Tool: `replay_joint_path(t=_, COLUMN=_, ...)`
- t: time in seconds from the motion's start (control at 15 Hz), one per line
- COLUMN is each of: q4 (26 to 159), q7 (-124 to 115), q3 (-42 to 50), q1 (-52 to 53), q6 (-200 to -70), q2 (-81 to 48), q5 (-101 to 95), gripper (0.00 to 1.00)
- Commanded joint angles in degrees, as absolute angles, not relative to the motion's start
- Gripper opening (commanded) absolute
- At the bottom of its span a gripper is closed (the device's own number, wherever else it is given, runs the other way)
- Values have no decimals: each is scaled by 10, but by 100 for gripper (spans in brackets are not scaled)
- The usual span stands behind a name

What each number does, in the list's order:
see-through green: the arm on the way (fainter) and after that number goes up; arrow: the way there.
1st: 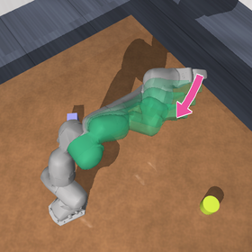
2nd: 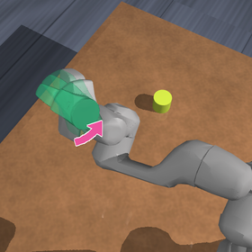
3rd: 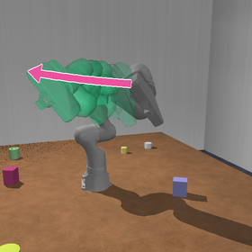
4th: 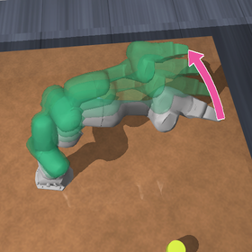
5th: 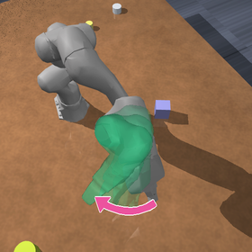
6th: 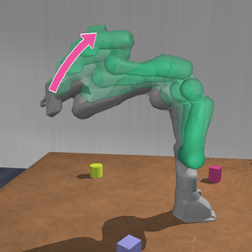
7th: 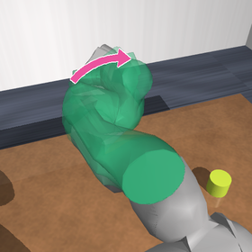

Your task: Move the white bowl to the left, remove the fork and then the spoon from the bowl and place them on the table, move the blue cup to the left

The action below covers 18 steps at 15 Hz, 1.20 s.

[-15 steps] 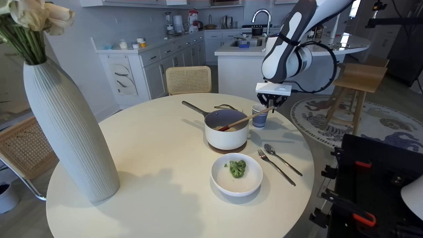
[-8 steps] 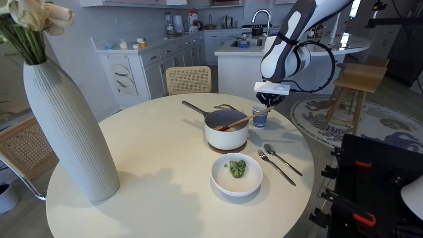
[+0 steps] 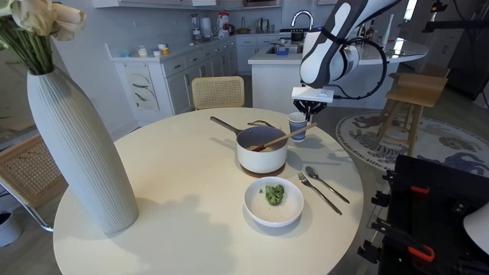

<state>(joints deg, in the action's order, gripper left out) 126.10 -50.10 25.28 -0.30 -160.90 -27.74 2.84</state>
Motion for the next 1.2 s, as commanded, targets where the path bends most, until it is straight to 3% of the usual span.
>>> replay_joint_path(t=0.0, q4=1319, q7=-544, q3=307, q1=60, q6=-1625, q2=-199, q5=-22, gripper=1)
replay_joint_path(t=0.4, q4=1368, q7=-714, q3=423, q1=215, q6=-1603, q2=-81, q5=-222, gripper=1)
replay_joint_path(t=0.67, q4=1395, q7=-865, q3=452, q1=299, q6=-1575, q2=13, q5=-394, gripper=1)
replay_joint_path(t=0.87, q4=1427, q7=-929, q3=412, q1=329, q6=-1527, q2=97, q5=-467, gripper=1)
replay_joint_path(t=0.93, q4=1439, q7=-916, q3=314, q1=258, q6=-1511, q2=119, q5=-449, gripper=1)
replay_joint_path(t=1.13, q4=1474, q7=-824, q3=184, q1=213, q6=-1503, q2=157, q5=-319, gripper=1)
